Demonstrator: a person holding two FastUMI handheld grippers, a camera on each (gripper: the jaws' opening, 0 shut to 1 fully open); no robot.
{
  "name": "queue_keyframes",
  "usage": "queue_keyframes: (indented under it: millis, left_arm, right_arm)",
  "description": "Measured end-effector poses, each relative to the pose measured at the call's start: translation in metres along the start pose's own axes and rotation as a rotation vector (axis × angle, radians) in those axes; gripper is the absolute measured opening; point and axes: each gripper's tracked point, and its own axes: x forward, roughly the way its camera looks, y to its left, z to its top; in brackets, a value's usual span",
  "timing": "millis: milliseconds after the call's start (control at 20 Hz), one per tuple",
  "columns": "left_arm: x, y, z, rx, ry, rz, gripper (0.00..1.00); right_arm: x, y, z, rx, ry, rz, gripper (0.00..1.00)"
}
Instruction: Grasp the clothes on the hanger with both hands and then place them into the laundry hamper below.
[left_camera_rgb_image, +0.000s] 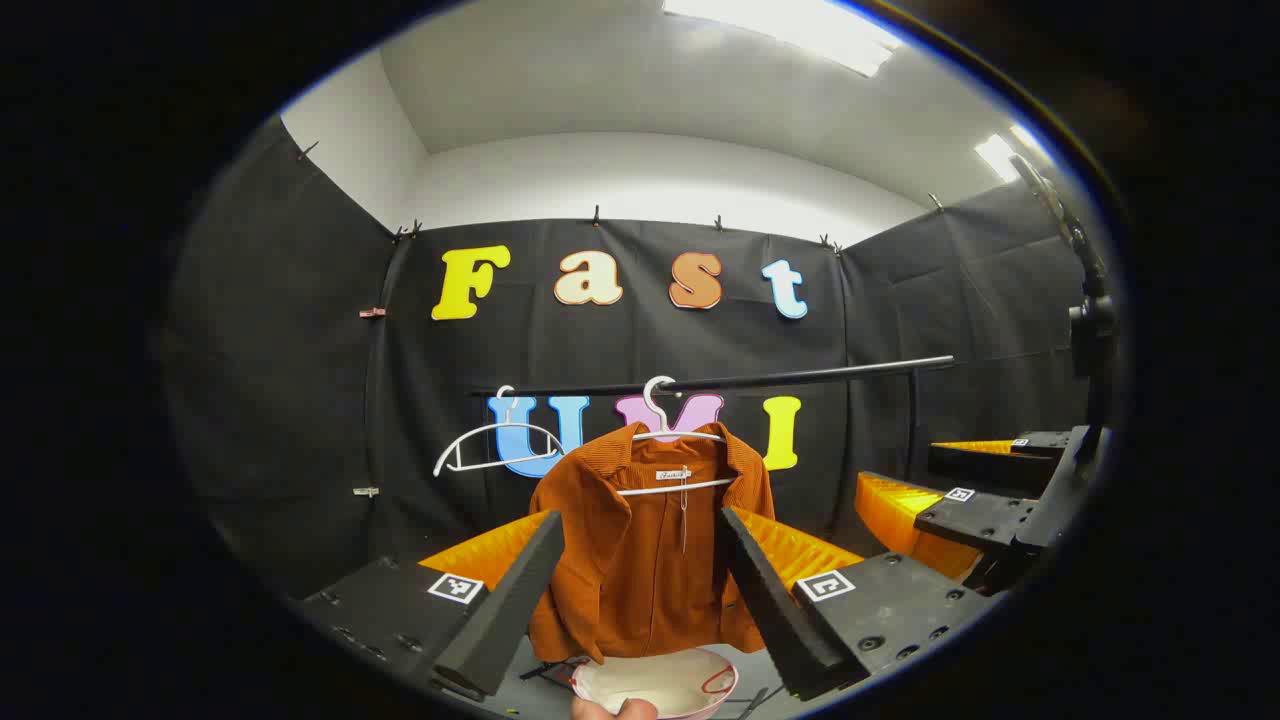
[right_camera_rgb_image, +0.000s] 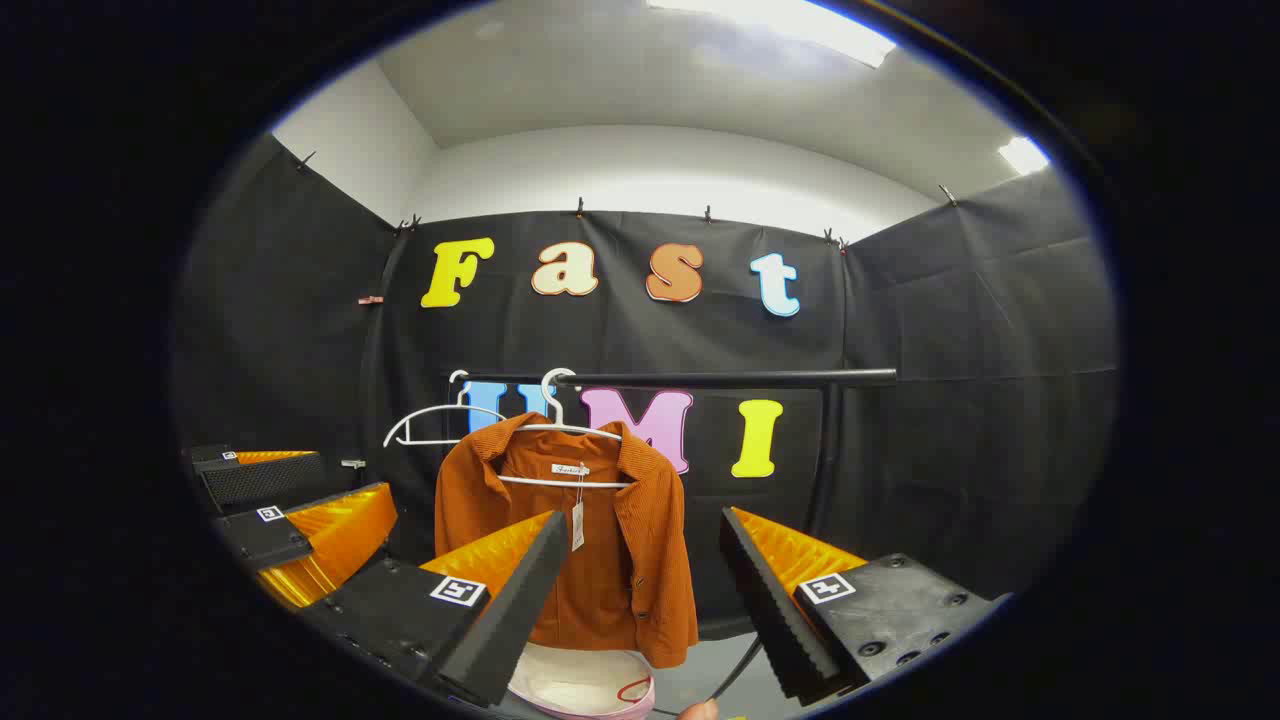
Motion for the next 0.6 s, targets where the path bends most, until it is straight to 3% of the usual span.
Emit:
queue_keyframes:
  millis: [600]
  left_arm:
    - [0.021,0.01,-0.012,0.002,0.021,0.015,0.98]
  right_arm:
    - [0.01,0.003,-0.005,0.006,0.0,-0.014,0.97]
